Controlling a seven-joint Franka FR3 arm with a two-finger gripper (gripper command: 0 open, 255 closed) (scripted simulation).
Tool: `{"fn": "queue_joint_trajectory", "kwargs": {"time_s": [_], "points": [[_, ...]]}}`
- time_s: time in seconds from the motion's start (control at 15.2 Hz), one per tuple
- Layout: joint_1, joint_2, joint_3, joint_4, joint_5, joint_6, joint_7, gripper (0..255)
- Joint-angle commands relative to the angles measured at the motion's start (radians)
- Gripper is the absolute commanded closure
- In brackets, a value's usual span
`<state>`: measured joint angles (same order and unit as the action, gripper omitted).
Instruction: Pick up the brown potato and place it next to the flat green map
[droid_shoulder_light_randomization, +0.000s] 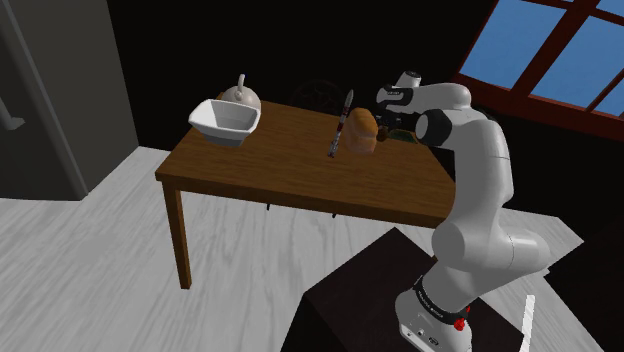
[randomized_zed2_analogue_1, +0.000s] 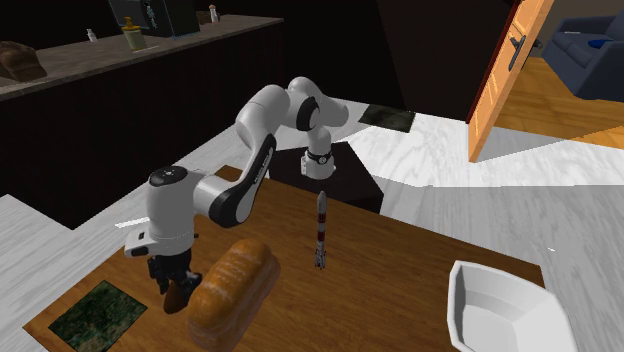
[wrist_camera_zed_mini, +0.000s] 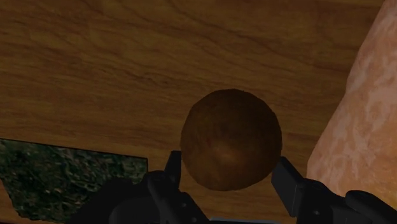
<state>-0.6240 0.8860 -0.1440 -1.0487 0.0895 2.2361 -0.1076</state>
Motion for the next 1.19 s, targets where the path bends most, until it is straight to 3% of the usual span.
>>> {"fn": "queue_joint_trajectory", "kwargs": {"time_s": [0.0, 0.33, 0.59, 1.12], "points": [[0.0, 0.003, -0.001, -0.012, 0.0, 0.001, 0.0, 0], [-0.002, 0.01, 0.0, -0.002, 0.0, -0.002, -0.001, 0], [0.01, -0.101, -0.008, -0.072, -0.008, -0.042, 0.0, 0], [0.01, -0.101, -0.008, -0.072, -0.008, -0.042, 0.0, 0]]}}
